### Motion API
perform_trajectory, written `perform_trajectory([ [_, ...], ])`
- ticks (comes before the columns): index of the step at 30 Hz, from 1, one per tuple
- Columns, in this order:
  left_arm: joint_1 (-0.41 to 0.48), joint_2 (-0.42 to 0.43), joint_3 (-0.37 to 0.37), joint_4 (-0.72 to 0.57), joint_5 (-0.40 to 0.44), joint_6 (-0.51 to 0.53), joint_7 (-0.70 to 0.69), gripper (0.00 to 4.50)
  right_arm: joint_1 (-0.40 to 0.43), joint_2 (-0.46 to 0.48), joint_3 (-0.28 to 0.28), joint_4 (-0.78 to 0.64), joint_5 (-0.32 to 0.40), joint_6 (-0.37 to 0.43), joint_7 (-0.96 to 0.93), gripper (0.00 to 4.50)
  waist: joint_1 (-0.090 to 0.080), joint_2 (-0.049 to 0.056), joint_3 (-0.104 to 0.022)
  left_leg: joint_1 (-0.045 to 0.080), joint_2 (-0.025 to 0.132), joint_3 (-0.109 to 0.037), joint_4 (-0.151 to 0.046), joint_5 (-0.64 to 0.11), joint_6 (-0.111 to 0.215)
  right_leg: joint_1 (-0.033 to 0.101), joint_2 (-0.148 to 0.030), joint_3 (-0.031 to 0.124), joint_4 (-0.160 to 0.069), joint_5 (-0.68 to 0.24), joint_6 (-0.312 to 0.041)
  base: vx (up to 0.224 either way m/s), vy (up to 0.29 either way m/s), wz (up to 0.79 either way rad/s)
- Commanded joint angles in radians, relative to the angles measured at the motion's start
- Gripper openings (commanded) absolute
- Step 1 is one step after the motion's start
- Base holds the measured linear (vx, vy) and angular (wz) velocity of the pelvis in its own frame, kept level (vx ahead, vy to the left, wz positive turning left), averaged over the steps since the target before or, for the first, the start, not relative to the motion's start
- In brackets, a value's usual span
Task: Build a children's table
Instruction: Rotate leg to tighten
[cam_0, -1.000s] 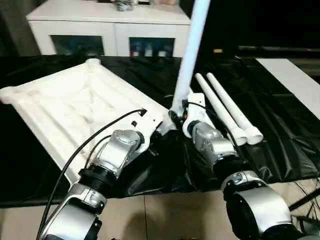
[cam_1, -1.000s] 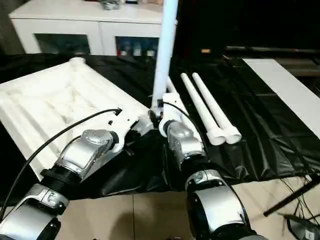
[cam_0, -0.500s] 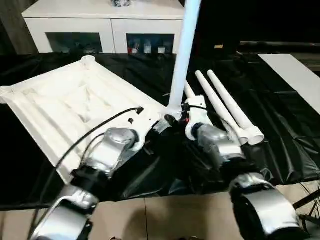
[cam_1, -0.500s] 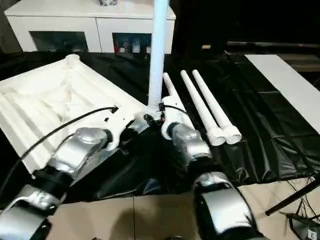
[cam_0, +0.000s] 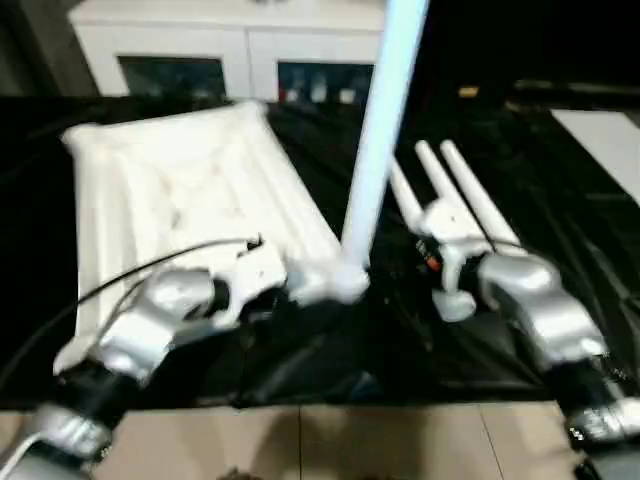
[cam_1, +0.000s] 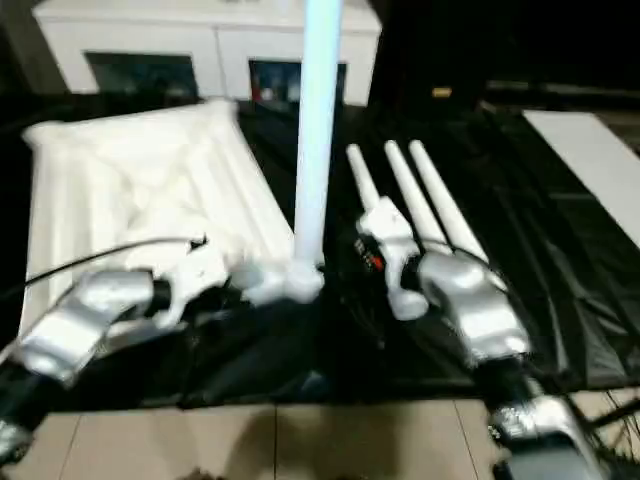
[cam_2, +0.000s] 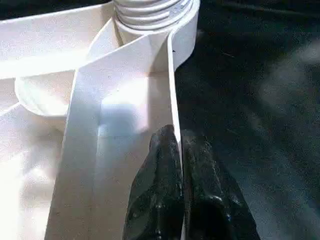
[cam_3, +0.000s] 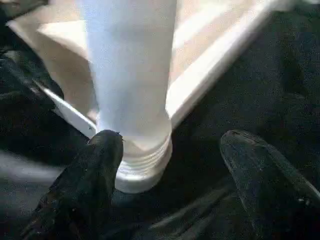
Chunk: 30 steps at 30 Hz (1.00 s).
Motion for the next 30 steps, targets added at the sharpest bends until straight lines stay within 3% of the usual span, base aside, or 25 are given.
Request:
perform_trajectory([
  [1, 0.004, -0.004, -0.056, -0.036, 0.003, -0.023, -0.045, 0.00, 0.006, -0.006, 0.019, -0.026, 0.029, 0.013, 0.055, 3.79, -0.004, 0.012, -0.058, 0.020, 0.039, -0.001, -0.071, -0.284, 0.028, 0.048, -0.048, 0.052, -0.051, -0.203, -0.225, 0.000, 0.000, 0.00],
  [2, 0.005, -0.003, -0.055, -0.037, 0.004, -0.022, -0.047, 0.00, 0.008, -0.007, 0.022, -0.026, 0.029, 0.014, 0.061, 3.89, -0.004, 0.010, -0.056, 0.022, 0.038, -0.002, -0.072, -0.315, 0.015, 0.045, -0.049, 0.053, -0.056, -0.252, -0.215, 0.000, 0.000, 0.00],
  [3, 0.005, -0.004, -0.055, -0.036, 0.005, -0.023, -0.046, 0.00, 0.008, -0.008, 0.025, -0.025, 0.027, 0.012, 0.066, 3.89, -0.003, 0.020, -0.056, 0.024, 0.038, -0.003, -0.072, -0.327, 0.007, 0.044, -0.050, 0.054, -0.057, -0.269, -0.211, 0.000, 0.000, 0.00],
  [5, 0.002, -0.004, -0.056, -0.030, 0.013, -0.029, -0.045, 0.00, 0.011, -0.012, 0.042, -0.021, 0.014, 0.000, 0.086, 4.16, -0.006, 0.012, -0.057, 0.024, 0.037, -0.004, -0.072, -0.341, -0.002, 0.045, -0.049, 0.054, -0.061, -0.295, -0.198, 0.000, 0.000, 0.00],
  [7, 0.000, -0.001, -0.056, -0.029, 0.015, -0.034, -0.048, 0.00, 0.015, -0.016, 0.061, -0.026, 0.007, -0.008, 0.111, 4.16, -0.006, 0.012, -0.057, 0.021, 0.036, -0.005, -0.072, -0.334, -0.002, 0.046, -0.050, 0.054, -0.062, -0.303, -0.190, 0.000, 0.000, 0.00],
  [14, -0.003, -0.001, -0.049, -0.027, 0.021, -0.036, -0.058, 0.00, -0.007, -0.016, 0.101, 0.032, -0.045, -0.039, 0.116, 4.16, -0.007, 0.008, -0.062, 0.018, 0.036, -0.004, -0.068, -0.277, 0.006, 0.048, -0.049, 0.054, -0.052, -0.234, -0.207, 0.000, 0.000, 0.00],
  [19, -0.005, -0.004, -0.045, -0.020, 0.021, -0.036, -0.056, 0.00, -0.033, 0.007, 0.090, 0.089, -0.041, -0.048, 0.101, 4.16, -0.006, 0.006, -0.064, 0.015, 0.035, -0.003, -0.064, -0.248, 0.019, 0.052, -0.048, 0.054, -0.046, -0.201, -0.223, 0.000, 0.000, 0.00],
  [20, -0.005, -0.004, -0.045, -0.020, 0.021, -0.036, -0.056, 0.00, -0.034, 0.008, 0.090, 0.091, -0.041, -0.048, 0.102, 3.90, -0.006, 0.006, -0.064, 0.015, 0.035, -0.003, -0.064, -0.247, 0.019, 0.052, -0.048, 0.054, -0.045, -0.202, -0.221, 0.000, 0.000, 0.00],
  [24, -0.001, -0.002, -0.041, -0.016, 0.023, -0.038, -0.054, 0.00, -0.039, 0.026, 0.082, 0.127, -0.036, -0.056, 0.094, 3.70, -0.008, 0.004, -0.062, 0.015, 0.035, -0.004, -0.065, -0.271, 0.015, 0.050, -0.049, 0.053, -0.048, -0.236, -0.216, 0.000, 0.000, 0.00],
  [25, 0.000, -0.002, -0.040, -0.016, 0.022, -0.037, -0.054, 0.00, -0.039, 0.029, 0.079, 0.130, -0.032, -0.053, 0.096, 3.44, -0.008, 0.004, -0.062, 0.016, 0.035, -0.004, -0.065, -0.278, 0.013, 0.050, -0.050, 0.054, -0.050, -0.249, -0.212, 0.000, 0.000, 0.00],
  [30, 0.003, -0.001, -0.036, -0.016, 0.020, -0.036, -0.057, 0.00, -0.043, 0.043, 0.067, 0.159, -0.015, -0.063, 0.110, 3.02, -0.007, 0.005, -0.064, 0.015, 0.035, -0.003, -0.063, -0.252, 0.018, 0.052, -0.049, 0.054, -0.045, -0.213, -0.218, 0.000, 0.000, 0.00],
])
